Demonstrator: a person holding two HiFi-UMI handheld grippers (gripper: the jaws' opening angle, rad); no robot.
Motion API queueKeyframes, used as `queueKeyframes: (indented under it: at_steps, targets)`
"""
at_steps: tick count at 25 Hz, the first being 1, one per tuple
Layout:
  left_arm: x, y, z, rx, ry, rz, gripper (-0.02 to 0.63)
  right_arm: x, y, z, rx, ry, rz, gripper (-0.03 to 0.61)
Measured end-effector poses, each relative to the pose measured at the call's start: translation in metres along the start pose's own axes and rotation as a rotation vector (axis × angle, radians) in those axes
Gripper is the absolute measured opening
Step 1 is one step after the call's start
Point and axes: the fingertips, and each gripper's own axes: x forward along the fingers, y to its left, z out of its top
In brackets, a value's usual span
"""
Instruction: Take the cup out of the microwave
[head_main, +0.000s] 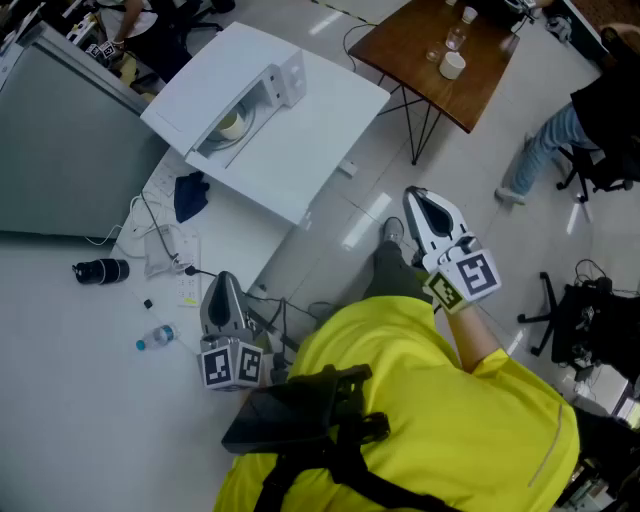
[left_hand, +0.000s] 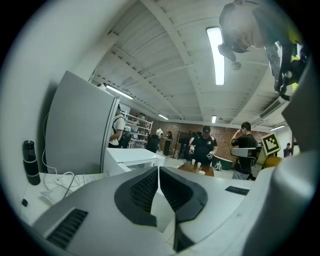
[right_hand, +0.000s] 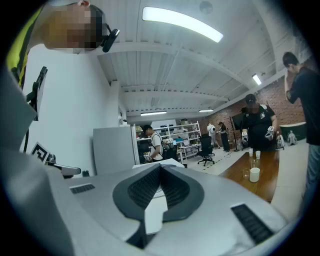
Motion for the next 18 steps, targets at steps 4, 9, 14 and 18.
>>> queueKeyframes:
  at_steps: [4, 9, 14, 18]
  targets:
    - [0.042, -0.029, -0.002, 0.002, 0.008, 0.026, 0.011, 0.031, -0.056, 0.006, 0.014, 0.002, 0.032, 0.006]
    - [0.088, -0.043, 0.002, -0.025, -0.028, 0.191, 0.012, 0.114, -0.103, 0.017, 0.004, 0.035, 0.22, 0.006]
    - [0.144, -0.075, -0.049, -0.016, -0.075, 0.363, 0.012, 0.19, -0.168, -0.043, 0.015, 0.048, 0.453, 0.006]
    - [0.18, -0.105, -0.074, -0.005, -0.082, 0.413, 0.012, 0.23, -0.199, -0.095, 0.037, 0.092, 0.567, 0.006]
